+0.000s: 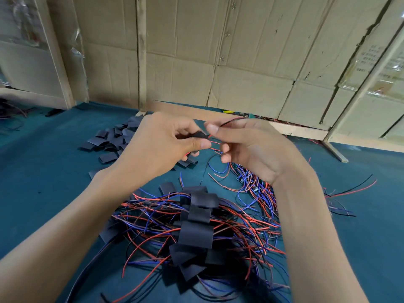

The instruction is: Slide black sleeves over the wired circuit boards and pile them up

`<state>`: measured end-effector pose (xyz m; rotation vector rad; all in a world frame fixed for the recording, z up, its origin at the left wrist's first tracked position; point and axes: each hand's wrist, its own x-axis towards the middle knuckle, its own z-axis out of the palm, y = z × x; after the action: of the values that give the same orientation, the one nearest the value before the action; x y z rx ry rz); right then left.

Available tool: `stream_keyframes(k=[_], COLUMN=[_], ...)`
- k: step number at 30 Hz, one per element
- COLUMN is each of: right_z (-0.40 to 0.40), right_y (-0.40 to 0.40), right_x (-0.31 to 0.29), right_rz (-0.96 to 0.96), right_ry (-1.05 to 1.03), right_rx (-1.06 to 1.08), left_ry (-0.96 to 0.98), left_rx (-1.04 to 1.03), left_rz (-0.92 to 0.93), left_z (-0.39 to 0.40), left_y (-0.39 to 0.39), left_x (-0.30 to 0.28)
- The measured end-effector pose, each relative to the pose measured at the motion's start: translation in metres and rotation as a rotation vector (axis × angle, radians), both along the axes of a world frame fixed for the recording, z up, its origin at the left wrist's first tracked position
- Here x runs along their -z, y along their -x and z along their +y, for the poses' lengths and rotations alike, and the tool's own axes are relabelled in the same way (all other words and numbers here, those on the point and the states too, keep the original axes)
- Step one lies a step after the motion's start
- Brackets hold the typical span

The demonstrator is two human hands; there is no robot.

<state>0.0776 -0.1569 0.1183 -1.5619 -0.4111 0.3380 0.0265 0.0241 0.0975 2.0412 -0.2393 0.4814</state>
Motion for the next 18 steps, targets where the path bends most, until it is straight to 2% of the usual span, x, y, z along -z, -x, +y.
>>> stream_keyframes(k=[5, 8, 11, 15, 18], right_z=[-0.012, -0.011, -0.008, 0.005, 0.014], right_y=[-0.022, -0.027, -0.027, -0.019, -0.014], right_x=[0.022, 0.035, 0.037, 0.036, 0.037], right_rz=[0.486, 0.616, 0.517, 0.321, 0.21], right_ry=[-0.366, -0.499, -0.448, -0.144, -0.036], right_rx=[0.117, 0.196, 0.185, 0.053, 0.016], left_ry=[-0.136, -0.216, -0.252, -0.252, -0.312], left_rx=[-0.044, -0.066, -0.089, -0.071, -0.085], left_rz=[0.084, 0.092, 0.099, 0.06, 0.021], left_z=[0.012, 0.017, 0.02, 0.017, 0.014], left_y=[-0.011, -0.015, -0.016, -0.016, -0.015], left_x=[0.011, 0.014, 0.017, 0.019, 0.02])
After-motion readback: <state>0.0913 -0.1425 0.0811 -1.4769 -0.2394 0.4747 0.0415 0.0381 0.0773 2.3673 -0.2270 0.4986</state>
